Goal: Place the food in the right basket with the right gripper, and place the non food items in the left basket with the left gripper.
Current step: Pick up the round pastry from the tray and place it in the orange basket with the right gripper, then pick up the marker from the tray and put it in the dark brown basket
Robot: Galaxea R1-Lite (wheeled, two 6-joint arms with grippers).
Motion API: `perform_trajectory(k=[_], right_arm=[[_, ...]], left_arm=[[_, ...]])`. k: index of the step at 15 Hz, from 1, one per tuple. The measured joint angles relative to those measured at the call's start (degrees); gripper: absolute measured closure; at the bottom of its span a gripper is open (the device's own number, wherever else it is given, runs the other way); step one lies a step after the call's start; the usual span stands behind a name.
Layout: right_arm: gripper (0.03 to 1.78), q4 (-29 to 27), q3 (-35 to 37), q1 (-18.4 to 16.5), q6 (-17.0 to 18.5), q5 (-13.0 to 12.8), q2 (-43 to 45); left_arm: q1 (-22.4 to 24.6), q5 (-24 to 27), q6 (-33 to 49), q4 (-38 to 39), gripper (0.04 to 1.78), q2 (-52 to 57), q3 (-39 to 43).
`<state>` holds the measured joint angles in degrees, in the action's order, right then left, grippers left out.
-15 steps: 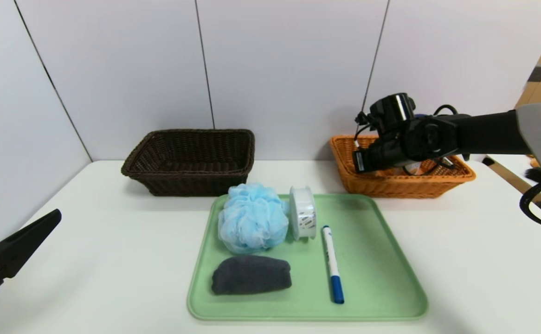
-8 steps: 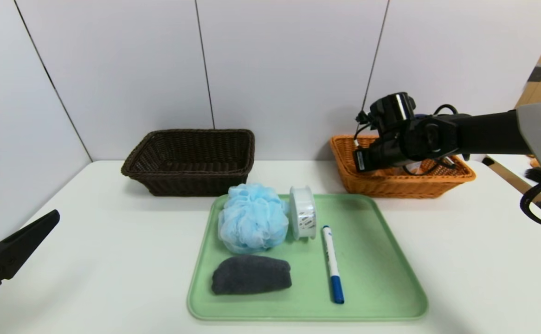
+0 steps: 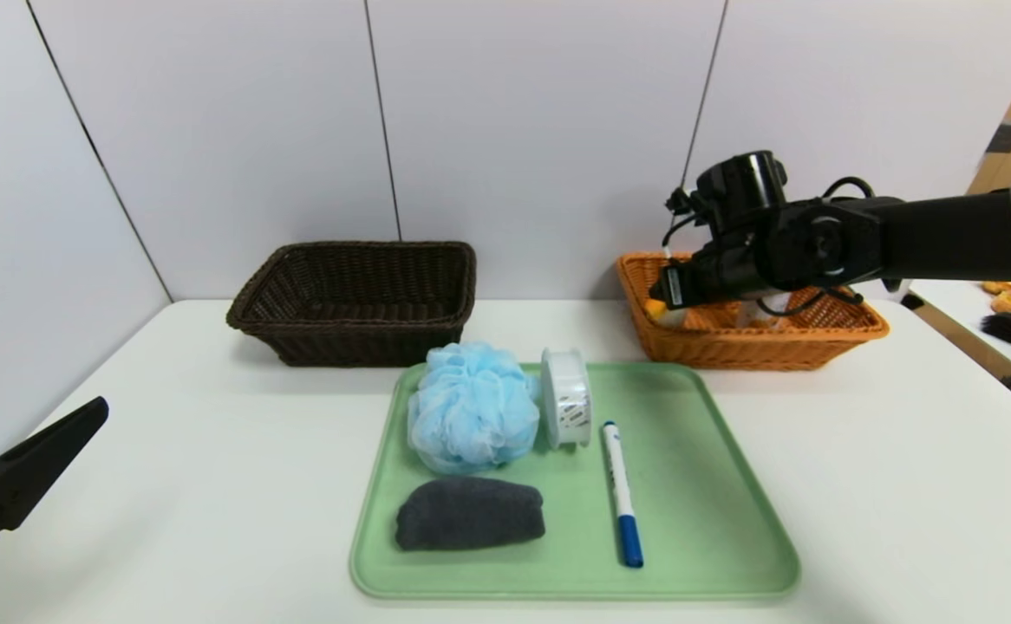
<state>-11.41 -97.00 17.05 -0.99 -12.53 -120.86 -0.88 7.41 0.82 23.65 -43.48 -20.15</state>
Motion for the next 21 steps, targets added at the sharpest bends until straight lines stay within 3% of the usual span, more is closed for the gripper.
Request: perform_trajectory(k=[6,10,13,17,21], right_arm=[[0.29,-0.11,6.57,6.79,0.77,0.16,10.91],[0.21,-1.34,16.69,13.76,6.25,0.05,19.64],[0.18,-1.97,25.89,16.65,7.68,0.05,23.75],[0.15,-1.65,34.52,18.75,12.17,0.09,24.88],[0.13,-1.18,36.52,21.44,15.81,-0.67,21.32]], left_arm=[[-0.09,0.09,-0.22,0.07,0.13,0.32,0.06],[-0.13,3.08,-0.16,0.24,0.13,0.13,-0.38],[-0.09,3.69,-0.4,0.6,0.13,-1.06,-1.4],[-0.09,3.67,-0.35,0.66,0.13,-2.11,-2.56],[-0.09,3.69,-0.33,0.63,0.13,-2.18,-2.89]])
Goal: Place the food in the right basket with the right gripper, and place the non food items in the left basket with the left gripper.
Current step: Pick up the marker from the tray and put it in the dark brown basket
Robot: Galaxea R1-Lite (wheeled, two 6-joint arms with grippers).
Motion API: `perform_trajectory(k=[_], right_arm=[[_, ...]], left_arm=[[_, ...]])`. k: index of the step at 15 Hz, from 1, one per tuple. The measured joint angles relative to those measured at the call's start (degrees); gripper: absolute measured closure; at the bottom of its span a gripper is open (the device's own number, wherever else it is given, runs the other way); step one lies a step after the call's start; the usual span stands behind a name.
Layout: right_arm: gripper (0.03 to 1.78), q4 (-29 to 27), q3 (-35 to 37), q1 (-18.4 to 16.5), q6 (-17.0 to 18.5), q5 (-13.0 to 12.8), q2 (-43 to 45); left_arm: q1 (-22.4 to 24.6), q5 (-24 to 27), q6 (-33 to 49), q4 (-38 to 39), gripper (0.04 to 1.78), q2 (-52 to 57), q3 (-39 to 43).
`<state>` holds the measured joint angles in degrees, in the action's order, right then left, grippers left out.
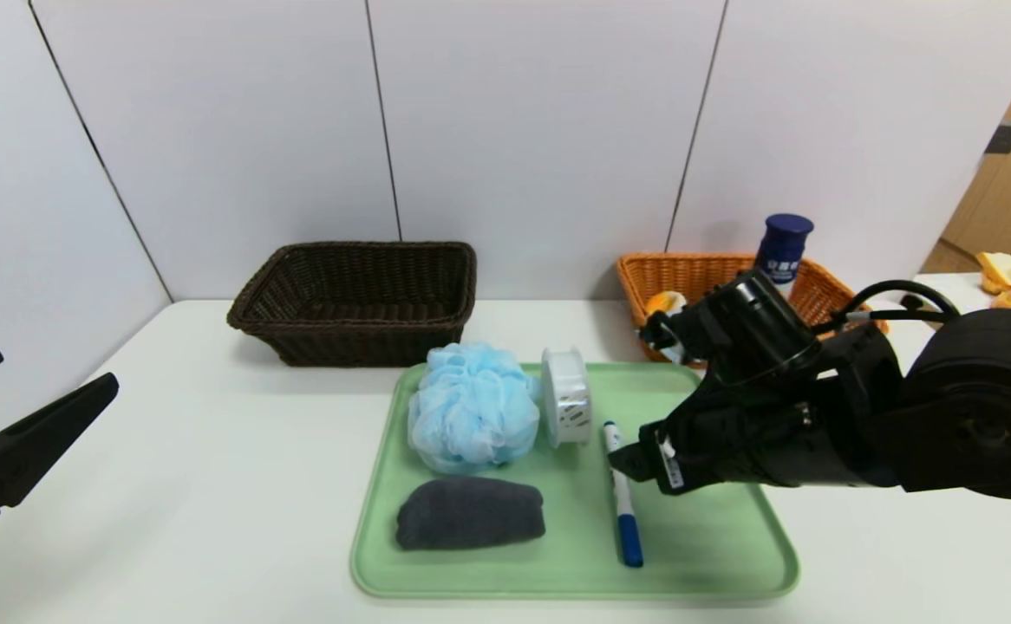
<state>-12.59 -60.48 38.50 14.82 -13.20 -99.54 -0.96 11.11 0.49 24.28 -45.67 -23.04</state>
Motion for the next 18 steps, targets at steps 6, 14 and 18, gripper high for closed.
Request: perform_trajectory(k=[6,14,18], right_arm=[[0.12,5.52,1.63,3.43,0.16,-1.89,-6.14],[1.37,11.63,4.91,3.69,-0.3,-3.46,-6.97],[1.65,11.5,4.96,3.64,-0.35,-3.88,-6.78]], left_arm=[[0.02,-0.17,0.04,-0.11,0.13,0.52,0.02],[0.04,-0.22,0.06,-0.12,0.13,0.96,0.02],[0.02,-0.24,0.11,-0.22,0.13,1.23,0.0]])
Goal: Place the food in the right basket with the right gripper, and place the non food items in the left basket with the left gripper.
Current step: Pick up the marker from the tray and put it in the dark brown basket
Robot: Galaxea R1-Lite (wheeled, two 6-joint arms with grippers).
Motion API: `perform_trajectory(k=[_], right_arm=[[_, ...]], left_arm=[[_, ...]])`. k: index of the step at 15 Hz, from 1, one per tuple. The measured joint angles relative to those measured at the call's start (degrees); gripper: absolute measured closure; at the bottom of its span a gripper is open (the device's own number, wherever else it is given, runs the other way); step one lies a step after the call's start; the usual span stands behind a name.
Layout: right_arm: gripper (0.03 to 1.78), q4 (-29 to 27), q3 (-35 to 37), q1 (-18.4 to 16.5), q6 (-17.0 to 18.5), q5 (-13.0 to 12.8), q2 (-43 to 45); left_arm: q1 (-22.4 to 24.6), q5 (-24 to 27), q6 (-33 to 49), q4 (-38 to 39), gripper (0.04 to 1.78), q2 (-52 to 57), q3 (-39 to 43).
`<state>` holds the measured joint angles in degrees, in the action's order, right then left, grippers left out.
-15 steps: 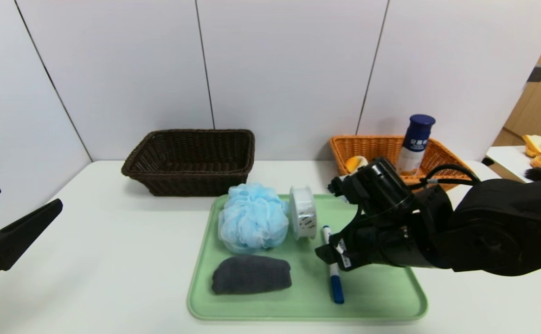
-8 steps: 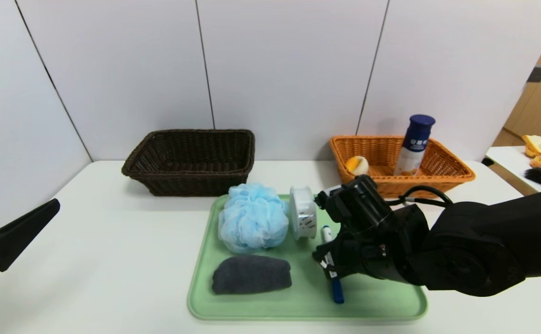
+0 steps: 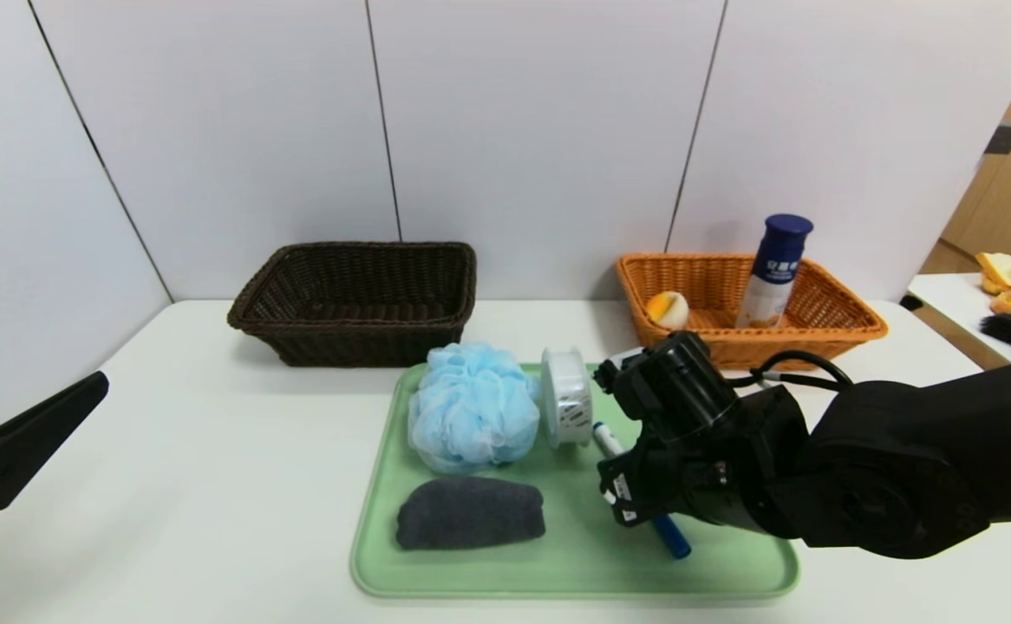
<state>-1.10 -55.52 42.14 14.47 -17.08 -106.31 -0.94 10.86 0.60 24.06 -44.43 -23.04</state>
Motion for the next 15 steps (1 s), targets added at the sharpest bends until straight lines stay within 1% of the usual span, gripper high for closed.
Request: perform_trajectory(k=[2,3,4,5,6,9,11,13,15], right_arm=[[1.65,-0.13,-0.16,-0.26,0.0,-0.3,0.34],[1.65,-0.22,-0.52,-0.44,-0.22,-1.05,0.87],[1.65,0.0,-1.56,-0.66,-1.13,-2.12,1.63],[1.65,0.06,-3.16,-1.19,-2.71,-3.21,2.62],[1.65,0.06,-5.36,-1.9,-4.66,-3.73,3.75],[1.65,-0.63,-14.47,-3.62,-11.5,-3.89,6.9],[1.65,-0.28,-20.89,-3.72,-14.88,-3.82,7.36],[1.65,-0.05,-28.53,-2.86,-17.08,-3.78,5.63],[1.65,0.69,-34.73,-1.11,-19.76,-3.75,2.27]], left_arm=[[0.01,-0.01,0.0,0.0,0.13,0.2,0.0],[0.01,-0.01,0.0,0.0,0.13,0.23,0.0],[0.04,-0.01,0.04,0.0,0.13,0.3,0.0],[0.04,-0.04,0.06,0.02,0.13,0.32,0.0],[0.04,-0.04,0.06,0.11,0.13,0.32,0.0],[-0.02,0.0,0.0,0.02,0.13,0.3,0.02],[-0.02,0.05,-0.09,0.1,0.13,-0.07,-0.72],[0.0,0.05,0.22,0.13,0.13,-0.6,-1.13],[0.0,0.07,0.34,0.16,0.13,-0.95,-1.27]])
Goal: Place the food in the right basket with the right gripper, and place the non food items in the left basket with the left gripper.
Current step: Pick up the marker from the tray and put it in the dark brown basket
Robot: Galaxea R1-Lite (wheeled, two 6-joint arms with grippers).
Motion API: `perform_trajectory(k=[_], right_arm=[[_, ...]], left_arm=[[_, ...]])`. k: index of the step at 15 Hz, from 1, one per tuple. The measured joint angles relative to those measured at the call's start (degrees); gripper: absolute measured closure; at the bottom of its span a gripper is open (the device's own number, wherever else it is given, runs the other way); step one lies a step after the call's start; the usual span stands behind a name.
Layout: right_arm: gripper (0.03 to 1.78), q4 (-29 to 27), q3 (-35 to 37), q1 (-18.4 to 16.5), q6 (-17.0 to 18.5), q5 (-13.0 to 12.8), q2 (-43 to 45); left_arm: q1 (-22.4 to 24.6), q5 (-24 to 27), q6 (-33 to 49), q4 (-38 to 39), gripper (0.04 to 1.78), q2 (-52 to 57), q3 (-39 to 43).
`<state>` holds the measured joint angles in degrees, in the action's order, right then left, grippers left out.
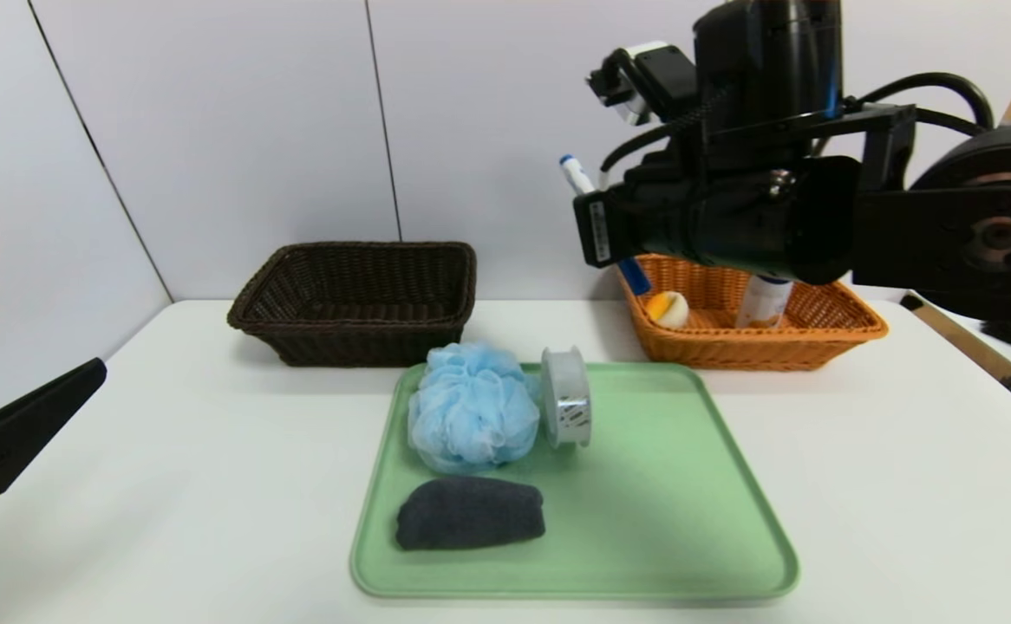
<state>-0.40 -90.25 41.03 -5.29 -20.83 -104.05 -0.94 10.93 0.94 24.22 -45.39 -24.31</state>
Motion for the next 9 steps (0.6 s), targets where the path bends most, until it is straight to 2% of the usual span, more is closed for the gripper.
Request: perform_trajectory(k=[6,9], right_arm=[[1.65,4.14,-17.44,6.31,-3.0,-0.13,-14.92],[1.65,10.05,-20.89,8.35,-3.25,-0.06,-21.67]], left_arm=[[-0.02,0.06,0.07,0.06,0.13,-0.98,-0.71],[-0.02,0.15,0.0,0.06,0.13,-1.52,-0.71]])
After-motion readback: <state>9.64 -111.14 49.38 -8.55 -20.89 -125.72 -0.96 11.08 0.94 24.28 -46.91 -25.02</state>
